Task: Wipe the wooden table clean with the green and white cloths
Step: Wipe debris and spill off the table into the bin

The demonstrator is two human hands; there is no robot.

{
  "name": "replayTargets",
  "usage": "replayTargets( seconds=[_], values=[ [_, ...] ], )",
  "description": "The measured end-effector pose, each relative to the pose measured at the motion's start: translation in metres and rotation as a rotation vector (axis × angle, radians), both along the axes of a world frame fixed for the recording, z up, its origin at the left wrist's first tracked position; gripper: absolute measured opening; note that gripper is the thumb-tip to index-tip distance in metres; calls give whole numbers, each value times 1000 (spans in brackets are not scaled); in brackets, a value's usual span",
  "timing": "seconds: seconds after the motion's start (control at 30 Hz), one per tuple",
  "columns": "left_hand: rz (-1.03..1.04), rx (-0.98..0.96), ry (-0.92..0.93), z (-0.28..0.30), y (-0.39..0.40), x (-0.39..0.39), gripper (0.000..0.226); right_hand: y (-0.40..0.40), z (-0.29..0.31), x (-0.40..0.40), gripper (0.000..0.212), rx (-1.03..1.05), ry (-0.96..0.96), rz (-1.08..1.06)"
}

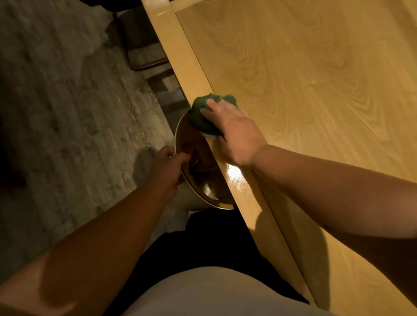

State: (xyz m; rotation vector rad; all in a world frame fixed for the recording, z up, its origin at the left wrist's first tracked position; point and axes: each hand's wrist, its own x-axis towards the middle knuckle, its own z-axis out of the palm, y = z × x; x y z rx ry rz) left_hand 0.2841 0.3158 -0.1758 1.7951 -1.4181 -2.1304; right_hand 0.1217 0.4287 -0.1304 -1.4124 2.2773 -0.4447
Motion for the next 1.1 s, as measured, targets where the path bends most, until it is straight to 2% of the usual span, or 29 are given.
replayTargets(
  seconds=[0.2, 0.37, 0.5, 0.67, 0.8, 0.93, 1.0, 1.1],
  values=[
    [-34, 33, 38, 5, 0, 5, 24, 7, 3, 38, 68, -8, -20, 53],
    [-58, 33, 40, 8, 1, 10, 22, 12, -1, 70, 59, -31, -24, -34],
    [-46, 46, 38, 9, 0, 18, 19, 15, 2, 75, 53, -65, -13, 1],
    [-15, 33, 16, 11, 0, 22, 17, 23, 6, 75, 50, -133, -93, 50],
    [5, 36, 19, 10, -1, 23, 20, 28, 13, 67, 38, -34, -96, 188],
    [44, 42, 6, 11, -2, 22, 25, 33, 12, 76, 21, 111, 61, 308],
    [49, 44, 6, 13, -1, 20, 25, 32, 9, 83, 21, 118, 95, 279],
    [57, 39, 14, 19, 0, 19, 26, 27, 8, 83, 22, 38, -19, 158]
  ],
)
